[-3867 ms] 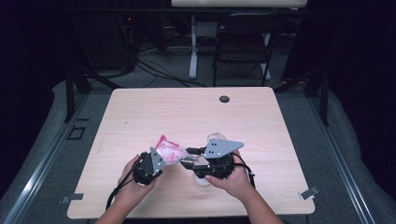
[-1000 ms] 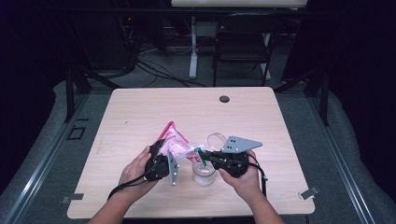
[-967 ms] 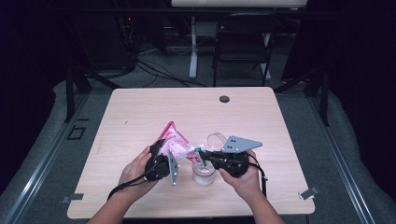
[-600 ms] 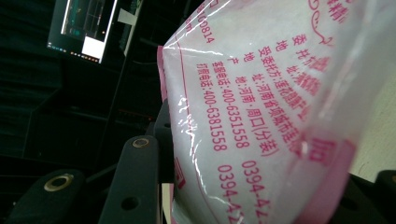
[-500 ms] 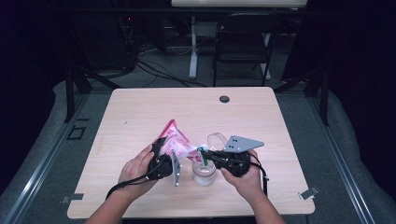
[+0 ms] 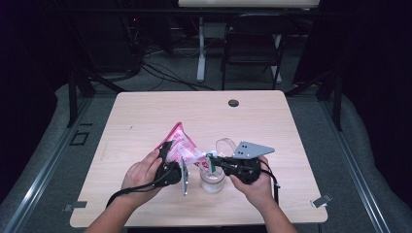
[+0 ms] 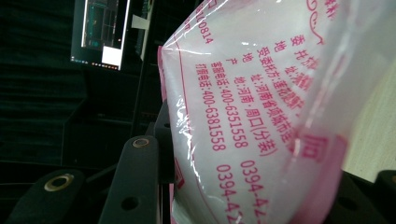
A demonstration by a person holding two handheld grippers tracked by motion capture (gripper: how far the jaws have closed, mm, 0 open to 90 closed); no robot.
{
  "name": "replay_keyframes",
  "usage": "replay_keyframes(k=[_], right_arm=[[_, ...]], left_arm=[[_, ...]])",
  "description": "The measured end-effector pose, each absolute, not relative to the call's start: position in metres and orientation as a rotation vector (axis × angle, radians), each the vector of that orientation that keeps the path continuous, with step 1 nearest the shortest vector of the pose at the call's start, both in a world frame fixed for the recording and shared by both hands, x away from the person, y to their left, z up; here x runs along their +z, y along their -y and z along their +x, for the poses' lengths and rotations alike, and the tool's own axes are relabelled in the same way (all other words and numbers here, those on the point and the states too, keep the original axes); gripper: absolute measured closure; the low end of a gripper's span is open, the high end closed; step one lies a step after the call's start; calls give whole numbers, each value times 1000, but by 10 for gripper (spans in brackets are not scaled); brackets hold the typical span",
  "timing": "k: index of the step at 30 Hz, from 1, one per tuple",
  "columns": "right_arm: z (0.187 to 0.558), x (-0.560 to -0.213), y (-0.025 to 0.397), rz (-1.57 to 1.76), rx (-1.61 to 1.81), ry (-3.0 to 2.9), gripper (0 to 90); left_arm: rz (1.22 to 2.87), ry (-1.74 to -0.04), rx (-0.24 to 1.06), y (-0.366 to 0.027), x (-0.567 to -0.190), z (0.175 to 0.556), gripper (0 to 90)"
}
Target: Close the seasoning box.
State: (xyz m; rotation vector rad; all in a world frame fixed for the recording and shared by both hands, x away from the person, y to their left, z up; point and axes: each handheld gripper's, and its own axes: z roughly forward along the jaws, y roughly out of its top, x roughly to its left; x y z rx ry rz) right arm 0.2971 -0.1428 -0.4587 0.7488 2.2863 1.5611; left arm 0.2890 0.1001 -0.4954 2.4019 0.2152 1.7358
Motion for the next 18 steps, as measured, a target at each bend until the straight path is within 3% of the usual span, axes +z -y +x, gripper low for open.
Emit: replay_keyframes(k=[18], right_arm=[[297,-459,146,756,1564,-2279,896]], left_arm=[[2393,-156,1790,-97,-493,287,626]])
